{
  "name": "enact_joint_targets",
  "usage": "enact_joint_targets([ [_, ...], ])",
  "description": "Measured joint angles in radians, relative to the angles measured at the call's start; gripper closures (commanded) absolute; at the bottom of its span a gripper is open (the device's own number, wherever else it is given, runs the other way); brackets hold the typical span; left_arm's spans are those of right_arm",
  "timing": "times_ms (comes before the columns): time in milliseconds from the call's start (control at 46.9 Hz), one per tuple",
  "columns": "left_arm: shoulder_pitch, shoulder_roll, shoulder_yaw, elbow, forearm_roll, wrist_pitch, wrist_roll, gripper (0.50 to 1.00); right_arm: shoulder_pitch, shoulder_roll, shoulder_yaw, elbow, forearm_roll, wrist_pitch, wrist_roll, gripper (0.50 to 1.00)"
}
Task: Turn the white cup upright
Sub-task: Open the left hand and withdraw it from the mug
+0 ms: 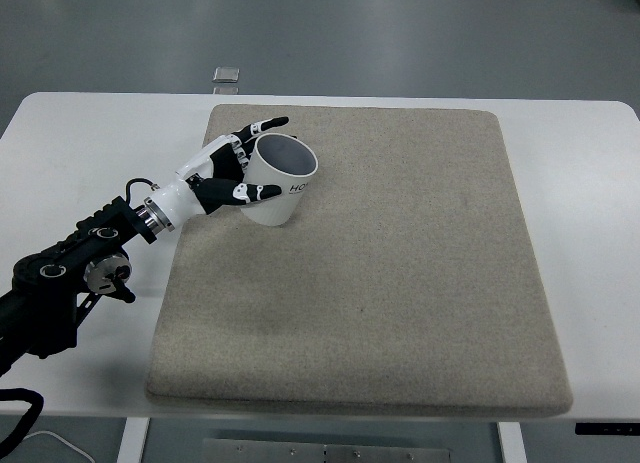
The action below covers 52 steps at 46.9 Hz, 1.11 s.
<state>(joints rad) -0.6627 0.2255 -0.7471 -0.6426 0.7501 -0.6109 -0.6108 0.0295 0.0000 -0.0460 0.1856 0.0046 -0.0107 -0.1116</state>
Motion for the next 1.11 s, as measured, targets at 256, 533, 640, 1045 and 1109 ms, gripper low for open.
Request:
enact_joint_targets([
  [256,0.001,0.001,0.0,0.0,-0.002,0.0,0.0,0.51,0.0,0.0,0.0,0.0,0.0,0.0,0.0,0.57],
  [533,-0.003,0.002,-0.001,-0.003,-0.009,0.0,0.0,0.508,0.0,0.0,0.0,0.0,0.0,0.0,0.0,0.57],
  [640,-0.009,0.005,-0.012,-0.009,-0.014,0.0,0.0,0.508,0.0,0.0,0.0,0.0,0.0,0.0,0.0,0.57],
  [1045,-0.025,0.042,-0.06,-0.053,-0.071,0.0,0.0,0.508,0.0,0.0,0.0,0.0,0.0,0.0,0.0,0.57],
  [1109,-0.04,0.053,-0.061,-0.053,-0.102,0.0,0.0,0.508,0.0,0.0,0.0,0.0,0.0,0.0,0.0,0.57],
])
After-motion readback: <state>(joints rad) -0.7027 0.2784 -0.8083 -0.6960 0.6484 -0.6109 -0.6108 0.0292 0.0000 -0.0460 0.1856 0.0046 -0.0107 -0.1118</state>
